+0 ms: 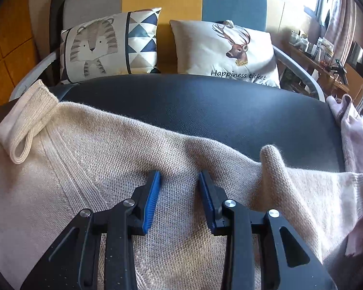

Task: Fold clothes
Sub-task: 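Smooth the folded sweater flat with both grippers open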

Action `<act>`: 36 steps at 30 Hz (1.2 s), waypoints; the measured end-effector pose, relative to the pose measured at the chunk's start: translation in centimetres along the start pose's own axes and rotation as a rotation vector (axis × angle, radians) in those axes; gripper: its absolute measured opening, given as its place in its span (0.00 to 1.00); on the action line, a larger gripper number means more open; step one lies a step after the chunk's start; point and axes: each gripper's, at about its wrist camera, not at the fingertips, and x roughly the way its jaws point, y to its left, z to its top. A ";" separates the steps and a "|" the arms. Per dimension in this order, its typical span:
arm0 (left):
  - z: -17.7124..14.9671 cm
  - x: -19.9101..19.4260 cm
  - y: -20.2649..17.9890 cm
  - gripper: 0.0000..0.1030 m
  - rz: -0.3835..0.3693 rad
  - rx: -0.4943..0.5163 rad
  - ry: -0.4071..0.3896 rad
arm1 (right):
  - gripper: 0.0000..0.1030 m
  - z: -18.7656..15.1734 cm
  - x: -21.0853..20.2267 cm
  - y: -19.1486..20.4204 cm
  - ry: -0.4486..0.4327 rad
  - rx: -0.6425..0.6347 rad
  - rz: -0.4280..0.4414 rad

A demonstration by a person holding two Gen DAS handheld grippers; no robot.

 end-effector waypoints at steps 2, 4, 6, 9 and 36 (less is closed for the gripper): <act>0.3 -0.7 0.1 0.42 -0.033 -0.009 0.002 | 0.39 0.2 -0.1 -0.3 0.006 0.008 0.035; 0.3 -3.0 -0.3 0.41 -0.064 -0.020 -0.077 | 0.39 0.7 -0.6 -0.8 0.017 0.029 0.105; 0.2 -5.4 -0.7 0.41 -0.095 -0.032 -0.166 | 0.39 1.5 -2.2 -1.3 -0.044 0.094 0.192; 0.2 -8.5 -1.6 0.41 -0.158 -0.038 -0.271 | 0.39 3.3 -2.5 1.3 -0.046 -0.014 0.195; 1.3 -4.4 -5.4 0.45 -0.138 -0.020 -0.103 | 0.24 6.9 2.4 8.1 -0.036 -0.110 0.224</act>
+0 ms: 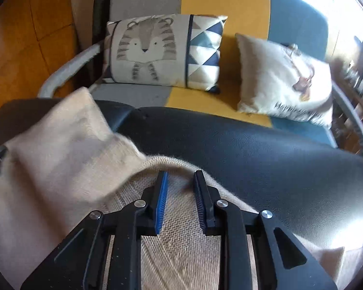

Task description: Fold clothes

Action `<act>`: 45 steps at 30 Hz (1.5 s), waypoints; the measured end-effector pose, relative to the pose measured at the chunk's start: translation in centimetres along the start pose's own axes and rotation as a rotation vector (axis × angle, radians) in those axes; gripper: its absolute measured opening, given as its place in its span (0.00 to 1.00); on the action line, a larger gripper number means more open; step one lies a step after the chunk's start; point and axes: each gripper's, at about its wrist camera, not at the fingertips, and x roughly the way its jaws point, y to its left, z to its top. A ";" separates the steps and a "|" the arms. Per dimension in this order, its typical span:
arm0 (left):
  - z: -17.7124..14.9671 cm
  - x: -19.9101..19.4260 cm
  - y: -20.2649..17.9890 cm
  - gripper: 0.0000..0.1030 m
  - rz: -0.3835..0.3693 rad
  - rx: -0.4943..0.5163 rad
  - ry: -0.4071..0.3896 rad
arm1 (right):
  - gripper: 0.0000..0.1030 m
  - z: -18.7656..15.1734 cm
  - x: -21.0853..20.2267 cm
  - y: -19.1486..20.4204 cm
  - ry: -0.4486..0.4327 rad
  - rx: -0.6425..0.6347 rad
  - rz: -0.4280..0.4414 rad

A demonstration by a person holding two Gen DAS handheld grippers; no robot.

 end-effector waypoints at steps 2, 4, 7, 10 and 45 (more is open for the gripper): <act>-1.3 -1.4 -0.1 0.45 -0.062 -0.015 0.013 | 0.41 0.3 -1.3 -0.1 -0.005 0.070 0.084; -2.7 -2.4 -0.4 0.45 -0.096 -0.028 0.043 | 0.62 0.7 -2.1 -0.2 0.009 0.151 0.181; -3.5 -3.1 -0.8 0.45 -0.080 -0.027 0.033 | 0.63 1.2 -1.1 0.2 0.087 0.271 0.285; -3.9 -3.2 -0.9 0.45 -0.069 -0.039 0.013 | 0.63 1.7 1.0 0.9 0.170 0.338 0.224; -6.2 -2.3 -0.6 0.47 -0.077 -0.120 -0.026 | 0.36 -5.2 -5.4 -3.8 0.111 -0.039 -0.143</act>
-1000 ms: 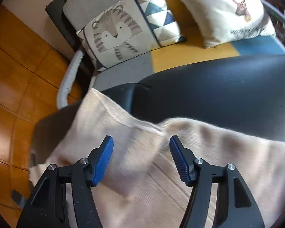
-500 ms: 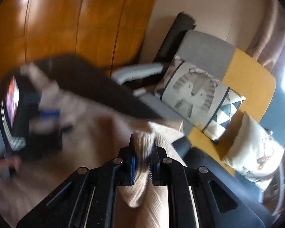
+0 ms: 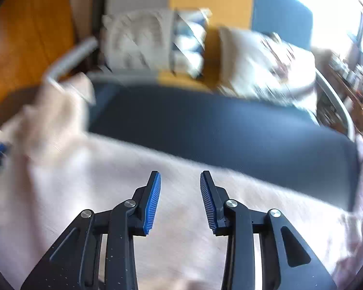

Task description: Fold clothes

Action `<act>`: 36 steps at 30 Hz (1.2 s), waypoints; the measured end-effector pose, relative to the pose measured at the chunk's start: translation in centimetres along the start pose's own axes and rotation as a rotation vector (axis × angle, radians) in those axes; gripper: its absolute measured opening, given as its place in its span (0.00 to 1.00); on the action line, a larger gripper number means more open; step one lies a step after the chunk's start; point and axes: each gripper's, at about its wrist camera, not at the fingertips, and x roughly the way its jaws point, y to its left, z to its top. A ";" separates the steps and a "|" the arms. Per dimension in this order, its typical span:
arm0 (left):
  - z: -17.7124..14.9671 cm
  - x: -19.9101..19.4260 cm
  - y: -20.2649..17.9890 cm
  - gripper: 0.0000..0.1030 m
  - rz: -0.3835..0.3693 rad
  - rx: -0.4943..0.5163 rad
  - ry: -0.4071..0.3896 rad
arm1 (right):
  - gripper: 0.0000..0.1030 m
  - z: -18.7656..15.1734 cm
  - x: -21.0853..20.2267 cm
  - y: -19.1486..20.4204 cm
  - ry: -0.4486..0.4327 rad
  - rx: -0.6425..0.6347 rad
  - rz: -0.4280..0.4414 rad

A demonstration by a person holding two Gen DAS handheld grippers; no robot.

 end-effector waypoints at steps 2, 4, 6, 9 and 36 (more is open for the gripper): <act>0.0 0.0 0.0 0.47 0.000 0.000 0.000 | 0.36 -1.2 0.2 -1.5 0.011 0.023 -0.031; 0.0 0.0 0.1 0.47 -0.001 0.000 0.001 | 0.45 -2.1 -0.4 -2.8 0.004 0.069 -0.062; 0.0 0.0 0.1 0.47 -0.001 0.000 0.001 | 0.54 -3.1 -0.6 -4.7 0.010 0.162 -0.075; 0.1 0.0 0.1 0.47 0.002 0.001 0.001 | 0.54 -4.3 -1.5 -7.1 0.018 0.257 -0.148; -0.3 -0.1 0.2 0.47 -0.014 -0.020 -0.013 | 0.62 13.7 4.8 10.6 0.040 0.063 0.386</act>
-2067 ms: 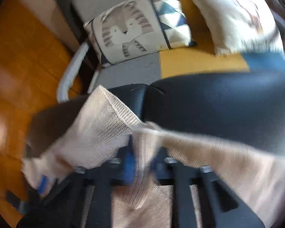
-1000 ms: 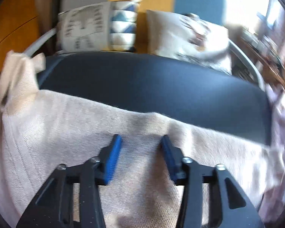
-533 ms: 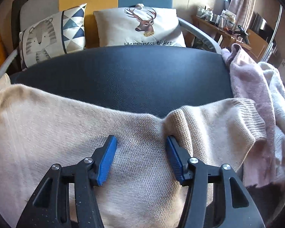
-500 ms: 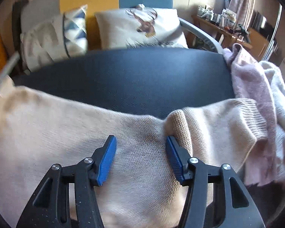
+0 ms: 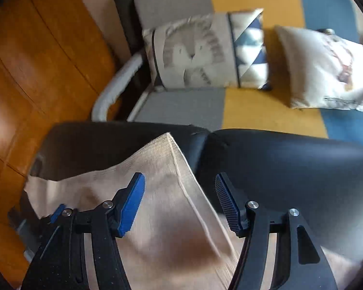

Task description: Fold clothes

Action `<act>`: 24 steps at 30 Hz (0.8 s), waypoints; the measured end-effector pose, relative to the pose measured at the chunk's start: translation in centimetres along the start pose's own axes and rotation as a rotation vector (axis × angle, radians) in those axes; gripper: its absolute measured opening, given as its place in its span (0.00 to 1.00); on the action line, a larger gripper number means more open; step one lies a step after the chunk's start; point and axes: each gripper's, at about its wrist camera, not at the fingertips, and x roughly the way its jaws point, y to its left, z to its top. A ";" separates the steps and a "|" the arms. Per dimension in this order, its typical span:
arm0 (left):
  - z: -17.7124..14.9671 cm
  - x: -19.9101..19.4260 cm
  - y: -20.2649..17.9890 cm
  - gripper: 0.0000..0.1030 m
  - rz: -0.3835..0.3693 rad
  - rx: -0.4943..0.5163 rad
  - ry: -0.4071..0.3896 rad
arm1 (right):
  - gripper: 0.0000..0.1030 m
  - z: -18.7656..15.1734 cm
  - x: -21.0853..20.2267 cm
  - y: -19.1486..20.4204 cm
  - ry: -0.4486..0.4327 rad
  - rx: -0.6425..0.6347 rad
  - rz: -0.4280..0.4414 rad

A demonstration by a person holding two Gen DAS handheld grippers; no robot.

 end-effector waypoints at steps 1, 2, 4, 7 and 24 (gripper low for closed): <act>0.0 0.0 0.0 0.47 -0.003 -0.003 -0.001 | 0.62 0.1 0.8 -0.1 0.013 -0.002 -0.005; 0.0 0.0 0.1 0.47 -0.007 -0.007 -0.001 | 0.62 0.2 1.5 -0.1 0.022 -0.003 -0.011; -0.1 0.0 0.2 0.47 -0.010 -0.011 -0.003 | 0.62 0.3 3.0 0.1 0.039 -0.013 -0.030; -0.2 0.0 0.1 0.47 -0.009 -0.012 -0.007 | 0.62 0.3 5.0 0.1 0.073 -0.041 -0.071; -0.3 0.0 -0.1 0.47 0.002 -0.010 -0.019 | 0.07 3.0 1.9 6.0 -0.068 -0.208 -0.131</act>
